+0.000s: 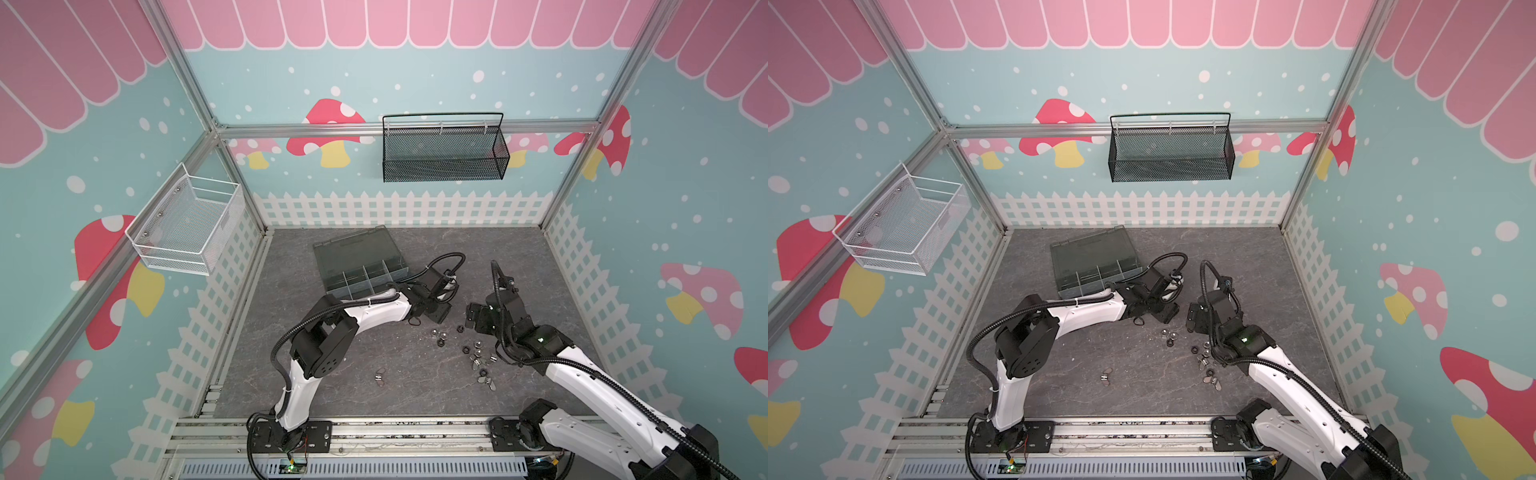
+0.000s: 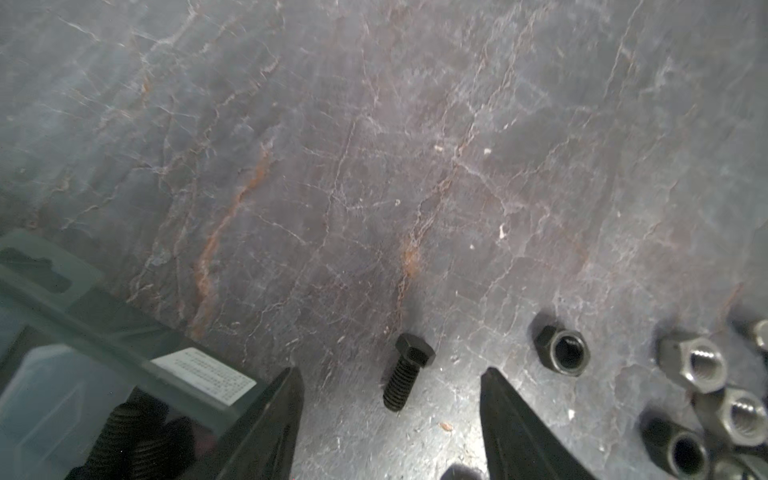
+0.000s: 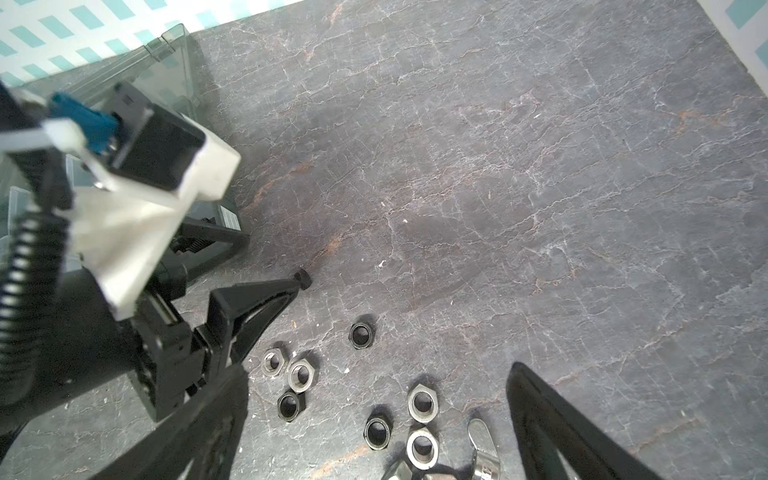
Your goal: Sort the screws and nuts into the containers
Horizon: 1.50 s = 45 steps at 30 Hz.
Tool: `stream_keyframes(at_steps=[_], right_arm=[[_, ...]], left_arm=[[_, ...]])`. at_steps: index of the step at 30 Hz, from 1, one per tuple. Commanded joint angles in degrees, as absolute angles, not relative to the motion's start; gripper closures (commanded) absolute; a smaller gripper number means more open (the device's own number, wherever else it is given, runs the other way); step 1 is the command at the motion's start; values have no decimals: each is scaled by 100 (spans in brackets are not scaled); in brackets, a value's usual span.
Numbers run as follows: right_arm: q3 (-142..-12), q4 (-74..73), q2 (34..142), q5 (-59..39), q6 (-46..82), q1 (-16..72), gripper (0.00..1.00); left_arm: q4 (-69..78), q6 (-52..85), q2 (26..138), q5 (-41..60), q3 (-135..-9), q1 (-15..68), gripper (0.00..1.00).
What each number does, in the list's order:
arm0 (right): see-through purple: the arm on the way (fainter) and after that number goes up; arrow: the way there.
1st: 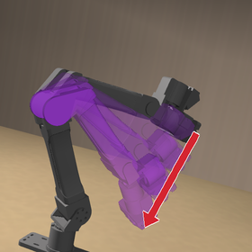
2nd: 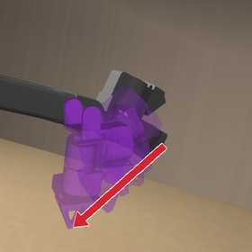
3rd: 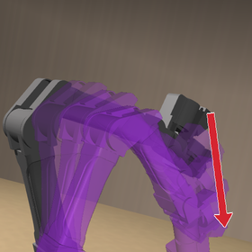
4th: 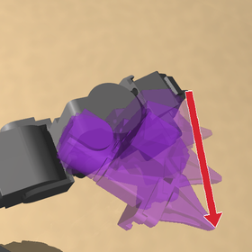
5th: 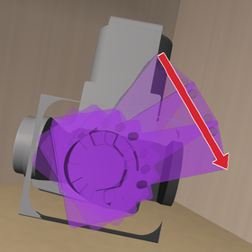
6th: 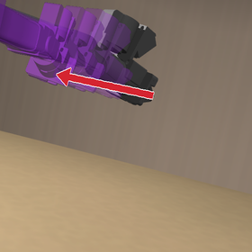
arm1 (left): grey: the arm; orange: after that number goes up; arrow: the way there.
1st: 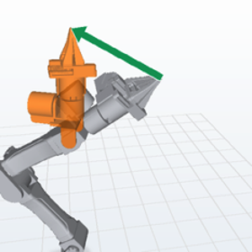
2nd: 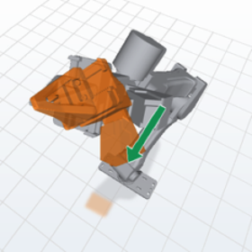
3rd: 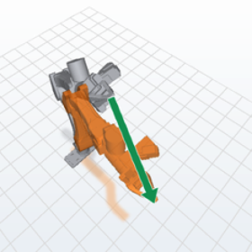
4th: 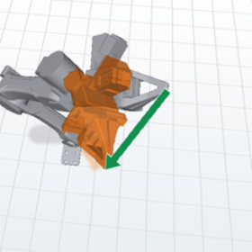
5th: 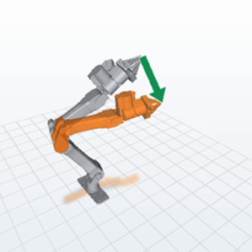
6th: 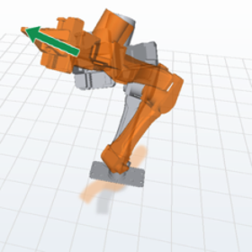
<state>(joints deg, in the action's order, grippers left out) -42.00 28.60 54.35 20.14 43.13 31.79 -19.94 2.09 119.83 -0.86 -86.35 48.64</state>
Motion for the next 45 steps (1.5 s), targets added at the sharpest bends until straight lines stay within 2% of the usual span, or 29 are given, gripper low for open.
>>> stream_keyframes(at_steps=[1,11,15,30,45], right_arm=[[-4120,2919,5432,2067,4499,3143,2],[-4115,2841,5516,1999,4537,3137,2],[-4160,2839,5609,1981,4517,3132,2],[-4504,2848,5788,2039,4211,3054,2],[-4641,2848,5827,1999,4091,2836,2]], left_arm=[[-2424,-317,12171,-222,-8794,4939,32],[-2835,-580,12585,-470,-9180,4940,35],[-3084,-619,12807,-415,-9463,4939,40],[-4187,-845,13428,-278,-10453,4927,48],[-4561,-892,13709,-132,-10774,4931,61]])
